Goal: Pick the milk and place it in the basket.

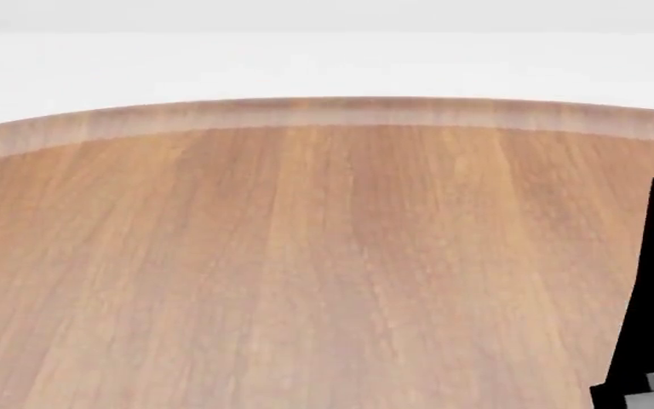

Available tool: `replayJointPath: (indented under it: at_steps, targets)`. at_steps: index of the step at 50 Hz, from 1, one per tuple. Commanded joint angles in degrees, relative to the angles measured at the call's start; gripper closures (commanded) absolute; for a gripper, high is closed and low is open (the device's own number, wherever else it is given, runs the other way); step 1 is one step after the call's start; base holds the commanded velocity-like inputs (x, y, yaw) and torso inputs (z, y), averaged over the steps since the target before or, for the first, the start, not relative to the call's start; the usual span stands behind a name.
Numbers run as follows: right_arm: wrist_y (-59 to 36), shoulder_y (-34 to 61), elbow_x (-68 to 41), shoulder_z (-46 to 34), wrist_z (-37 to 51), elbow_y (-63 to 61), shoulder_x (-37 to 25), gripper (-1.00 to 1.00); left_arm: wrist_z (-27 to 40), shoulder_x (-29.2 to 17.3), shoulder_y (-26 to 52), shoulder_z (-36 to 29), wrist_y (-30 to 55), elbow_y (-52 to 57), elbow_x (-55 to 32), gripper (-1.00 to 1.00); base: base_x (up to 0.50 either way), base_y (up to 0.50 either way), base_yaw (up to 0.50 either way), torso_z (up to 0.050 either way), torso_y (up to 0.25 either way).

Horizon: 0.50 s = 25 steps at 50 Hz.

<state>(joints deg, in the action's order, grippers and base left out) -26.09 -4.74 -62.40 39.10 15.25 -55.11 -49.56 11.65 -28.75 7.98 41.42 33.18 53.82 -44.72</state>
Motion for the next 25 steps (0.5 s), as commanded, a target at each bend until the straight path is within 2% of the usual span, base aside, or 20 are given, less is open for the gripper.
replayJointPath:
  at_steps: [1,7,25]
  targets:
    - [-0.3,4.8,2.1,-9.0,-4.8,6.1,-1.9,-1.00,-1.1,0.9,-0.4,0.8,-0.6,-0.2,1.7,-1.00,0.00,0.00,0.00,0.000,0.000]
    - [-1.8,9.0,3.2,-16.6,-6.3,10.1,-3.3,-1.00,-1.1,0.8,-0.3,0.5,-0.8,-0.3,1.9,-1.00,0.00,0.00,0.00,0.000,0.000]
    - [-2.4,15.7,11.8,-33.2,-13.9,20.3,-1.0,-1.00,-1.0,0.6,-0.7,-0.2,-1.4,-0.6,2.3,-1.00,0.00,0.00,0.00,0.000,0.000]
